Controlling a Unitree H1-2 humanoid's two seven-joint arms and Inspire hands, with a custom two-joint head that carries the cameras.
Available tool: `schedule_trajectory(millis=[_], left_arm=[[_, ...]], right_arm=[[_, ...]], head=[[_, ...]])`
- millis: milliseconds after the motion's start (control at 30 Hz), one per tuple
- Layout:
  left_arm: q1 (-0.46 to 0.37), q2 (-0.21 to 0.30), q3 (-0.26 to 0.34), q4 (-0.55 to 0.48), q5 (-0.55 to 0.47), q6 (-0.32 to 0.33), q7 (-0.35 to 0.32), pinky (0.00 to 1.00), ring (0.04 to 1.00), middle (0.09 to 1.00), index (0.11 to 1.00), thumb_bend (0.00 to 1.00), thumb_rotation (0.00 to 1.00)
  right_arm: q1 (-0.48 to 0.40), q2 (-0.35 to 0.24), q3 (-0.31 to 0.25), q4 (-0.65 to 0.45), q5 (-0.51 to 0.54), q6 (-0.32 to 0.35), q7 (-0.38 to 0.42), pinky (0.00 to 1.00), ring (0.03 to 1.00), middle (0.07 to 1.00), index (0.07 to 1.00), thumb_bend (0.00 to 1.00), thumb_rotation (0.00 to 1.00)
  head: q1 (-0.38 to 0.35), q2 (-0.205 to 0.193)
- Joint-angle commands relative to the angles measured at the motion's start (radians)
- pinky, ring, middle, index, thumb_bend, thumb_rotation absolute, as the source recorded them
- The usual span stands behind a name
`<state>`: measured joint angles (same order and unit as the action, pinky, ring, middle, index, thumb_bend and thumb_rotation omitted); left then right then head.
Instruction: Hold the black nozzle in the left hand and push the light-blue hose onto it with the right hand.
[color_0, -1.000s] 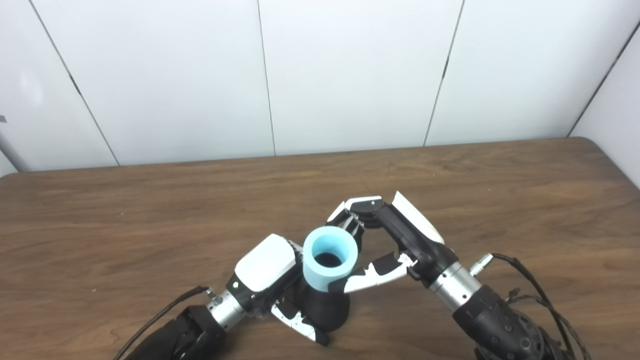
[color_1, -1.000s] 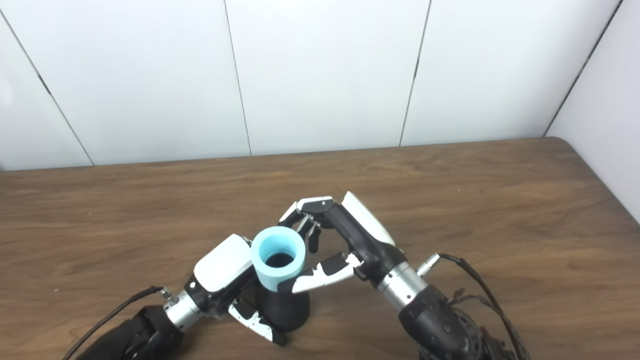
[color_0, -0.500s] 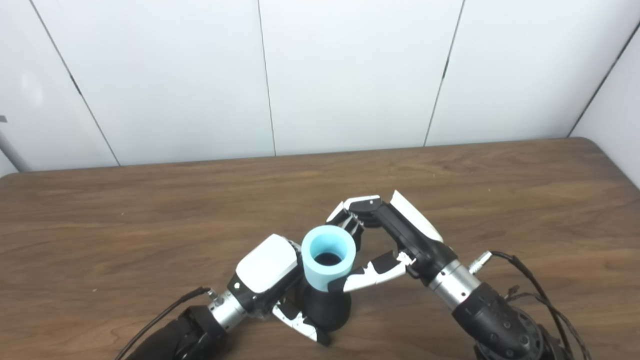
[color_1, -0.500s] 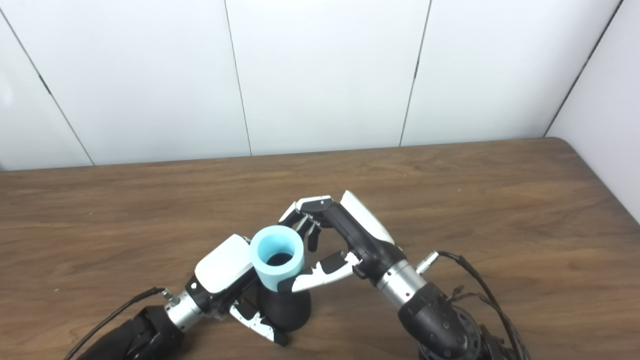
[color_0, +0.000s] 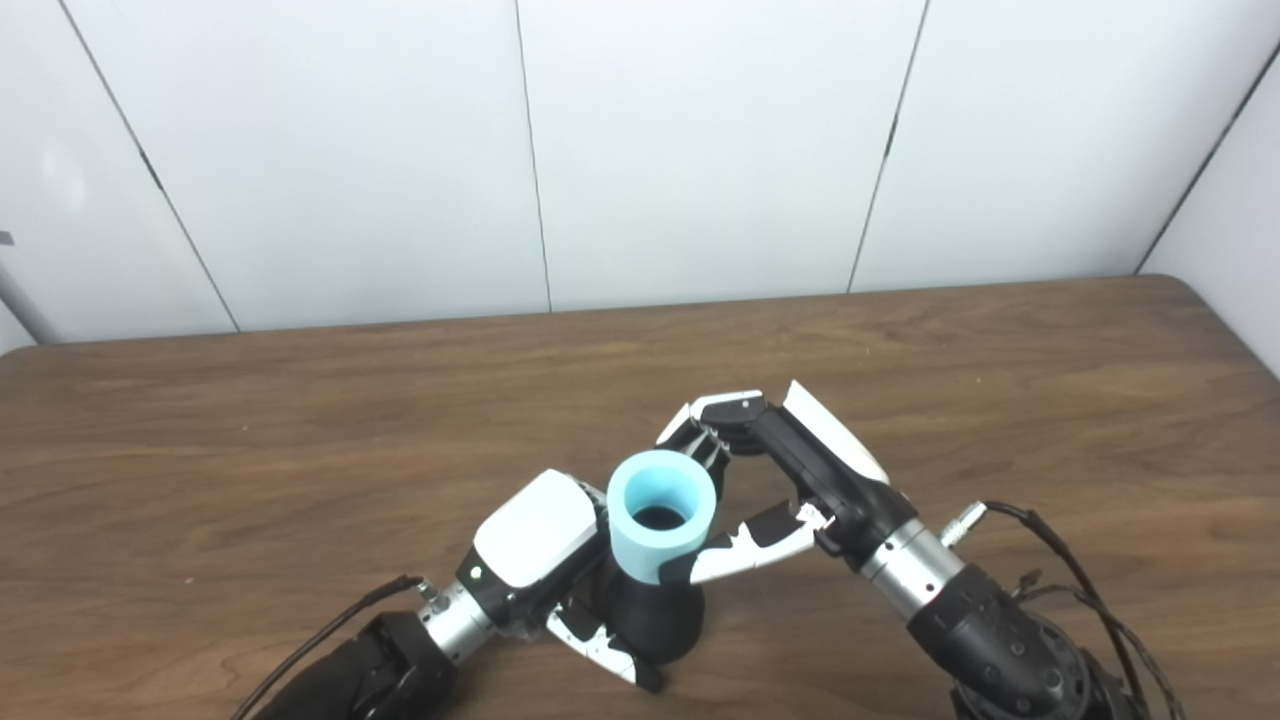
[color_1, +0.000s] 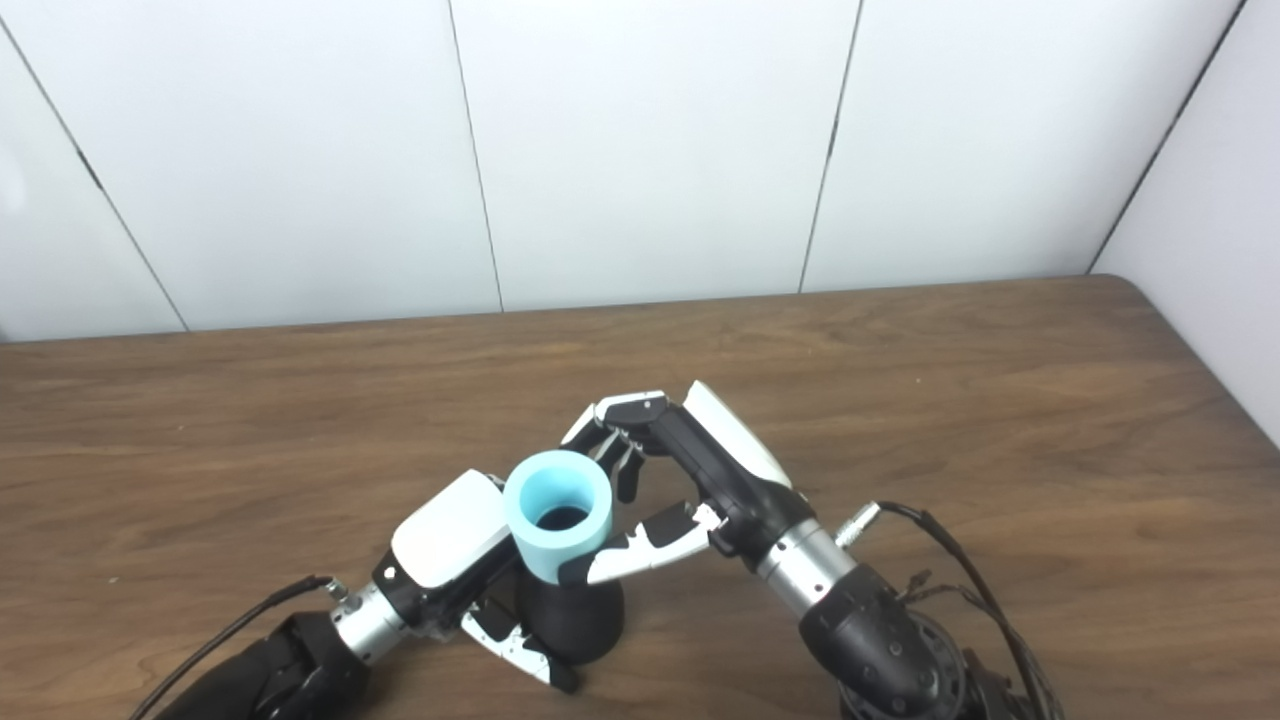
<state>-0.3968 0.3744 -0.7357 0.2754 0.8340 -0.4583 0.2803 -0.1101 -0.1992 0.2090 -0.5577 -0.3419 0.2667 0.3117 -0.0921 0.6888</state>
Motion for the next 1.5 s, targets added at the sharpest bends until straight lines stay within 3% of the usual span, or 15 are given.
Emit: schedule_trajectory(millis=[0,267,367,400,433,467,567,767,800,1100,1200,1267,1333,1400,1467], left_arm=[[0.116,-0.027,-0.072,0.078,0.028,-0.011,-0.016,0.16,0.226,0.433,0.498,0.52,0.00],[0.116,-0.023,-0.071,0.074,0.022,-0.011,-0.023,0.15,0.211,0.470,0.483,0.52,0.00],[0.117,-0.023,-0.070,0.075,0.022,-0.011,-0.021,0.16,0.219,0.472,0.482,0.52,0.00],[0.118,-0.024,-0.069,0.075,0.020,-0.011,-0.024,0.16,0.220,0.473,0.482,0.52,0.00],[0.118,-0.024,-0.068,0.075,0.019,-0.011,-0.026,0.16,0.223,0.433,0.498,0.52,0.00],[0.119,-0.024,-0.067,0.074,0.019,-0.011,-0.027,0.16,0.225,0.413,0.506,0.51,0.00],[0.120,-0.023,-0.068,0.075,0.021,-0.011,-0.024,0.15,0.208,0.466,0.485,0.52,0.00],[0.119,-0.020,-0.068,0.069,0.022,-0.011,-0.030,0.16,0.220,0.472,0.482,0.52,0.00],[0.120,-0.020,-0.067,0.068,0.024,-0.011,-0.033,0.16,0.226,0.424,0.500,0.52,0.00],[0.120,-0.022,-0.067,0.072,0.021,-0.011,-0.026,0.15,0.209,0.472,0.482,0.52,0.00],[0.119,-0.022,-0.068,0.075,0.015,-0.011,-0.027,0.17,0.234,0.404,0.510,0.51,0.00],[0.116,-0.022,-0.074,0.080,0.010,-0.011,-0.022,0.16,0.225,0.458,0.488,0.52,0.00],[0.114,-0.022,-0.076,0.085,0.007,-0.011,-0.022,0.17,0.239,0.409,0.512,0.51,0.00],[0.113,-0.023,-0.077,0.091,0.012,-0.011,-0.016,0.17,0.234,0.395,0.512,0.51,0.00],[0.112,-0.025,-0.078,0.093,0.010,-0.011,-0.013,0.16,0.222,0.456,0.488,0.52,0.00]], right_arm=[[-0.017,-0.005,-0.011,-0.027,-0.008,-0.003,-0.009,0.32,0.460,0.554,0.452,0.49,0.00],[-0.017,-0.003,-0.006,-0.034,-0.011,0.020,0.000,0.33,0.475,0.549,0.453,0.49,0.00],[-0.019,-0.003,-0.001,-0.045,-0.020,0.055,0.009,0.31,0.461,0.562,0.500,0.49,0.00],[-0.019,-0.004,0.000,-0.049,-0.024,0.066,0.010,0.38,0.518,0.619,0.570,0.47,0.00],[-0.019,-0.005,0.001,-0.052,-0.028,0.073,0.011,0.39,0.542,0.642,0.597,0.73,0.00],[-0.019,-0.007,0.002,-0.054,-0.031,0.079,0.011,0.40,0.554,0.653,0.611,0.86,0.00],[-0.019,-0.009,0.001,-0.058,-0.038,0.091,0.014,0.43,0.593,0.692,0.646,0.99,0.00],[-0.021,-0.012,-0.001,-0.060,-0.032,0.103,0.017,0.45,0.615,0.708,0.658,1.00,0.00],[-0.021,-0.014,0.000,-0.060,-0.033,0.105,0.017,0.45,0.617,0.708,0.658,1.00,0.00],[-0.022,-0.023,0.007,-0.066,-0.035,0.118,0.028,0.47,0.632,0.705,0.659,1.00,0.00],[-0.022,-0.025,0.003,-0.071,-0.033,0.132,0.031,0.51,0.651,0.711,0.664,1.00,0.02],[-0.021,-0.018,-0.010,-0.078,-0.015,0.145,0.027,0.59,0.702,0.743,0.715,1.00,0.19],[-0.019,-0.011,-0.022,-0.092,-0.018,0.131,0.004,0.70,0.810,0.839,0.837,1.00,0.48],[-0.019,-0.016,-0.024,-0.101,-0.059,0.070,-0.029,0.77,0.875,0.910,0.922,0.98,0.66],[-0.020,-0.025,-0.023,-0.117,-0.101,0.010,-0.055,0.84,0.937,0.976,0.982,0.94,0.80]], head=[[-0.001,0.000],[-0.001,0.001],[0.000,0.001],[0.001,0.000],[0.001,0.000],[-0.002,0.001],[-0.002,0.001],[-0.001,0.001],[-0.001,0.001],[-0.001,0.001],[-0.003,-0.002],[-0.003,-0.002],[-0.005,-0.003],[-0.005,-0.004],[-0.005,-0.004]])
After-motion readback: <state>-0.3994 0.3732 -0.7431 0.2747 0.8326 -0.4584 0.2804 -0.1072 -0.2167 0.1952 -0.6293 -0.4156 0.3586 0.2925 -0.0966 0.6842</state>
